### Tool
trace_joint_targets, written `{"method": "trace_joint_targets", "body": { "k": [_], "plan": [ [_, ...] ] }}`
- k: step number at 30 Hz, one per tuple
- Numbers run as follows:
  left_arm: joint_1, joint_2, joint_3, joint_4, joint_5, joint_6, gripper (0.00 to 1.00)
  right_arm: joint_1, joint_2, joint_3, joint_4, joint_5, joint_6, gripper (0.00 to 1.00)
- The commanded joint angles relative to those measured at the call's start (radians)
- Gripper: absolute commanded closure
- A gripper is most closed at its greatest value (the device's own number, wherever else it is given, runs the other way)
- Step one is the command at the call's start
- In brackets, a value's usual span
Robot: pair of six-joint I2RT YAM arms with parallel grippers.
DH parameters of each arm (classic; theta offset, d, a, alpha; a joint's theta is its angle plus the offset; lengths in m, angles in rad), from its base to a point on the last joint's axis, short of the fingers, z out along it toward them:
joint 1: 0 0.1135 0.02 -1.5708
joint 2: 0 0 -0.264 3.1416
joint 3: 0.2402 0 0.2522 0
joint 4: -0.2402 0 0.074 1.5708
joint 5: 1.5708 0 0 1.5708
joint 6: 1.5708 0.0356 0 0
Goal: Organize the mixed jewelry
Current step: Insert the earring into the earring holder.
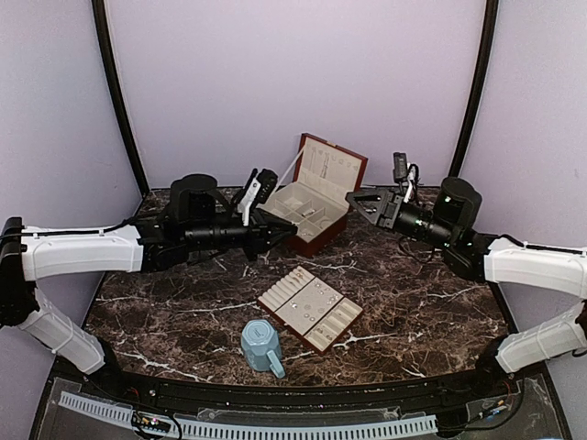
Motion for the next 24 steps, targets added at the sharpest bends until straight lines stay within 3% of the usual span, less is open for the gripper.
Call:
{"method": "trace_joint_targets", "body": {
  "k": [1,10,24],
  "plan": [
    [0.004,0.027,0.083,-0.31,-0.044,0.283,0.94,-0.01,-0.042,-0.04,0.0,0.033,-0.025,0.58],
    [-0.039,0.244,0.296,-0.579,-0.073,0.503,0.95,-0.023,-0.115,-0.122,-0.009,0.069,-0.045,0.58],
    [-0.114,0.472,0.423,-0.729,-0.195,0.685,0.98,-0.047,-0.168,-0.159,-0.023,0.087,-0.056,0.58]
  ]
}}
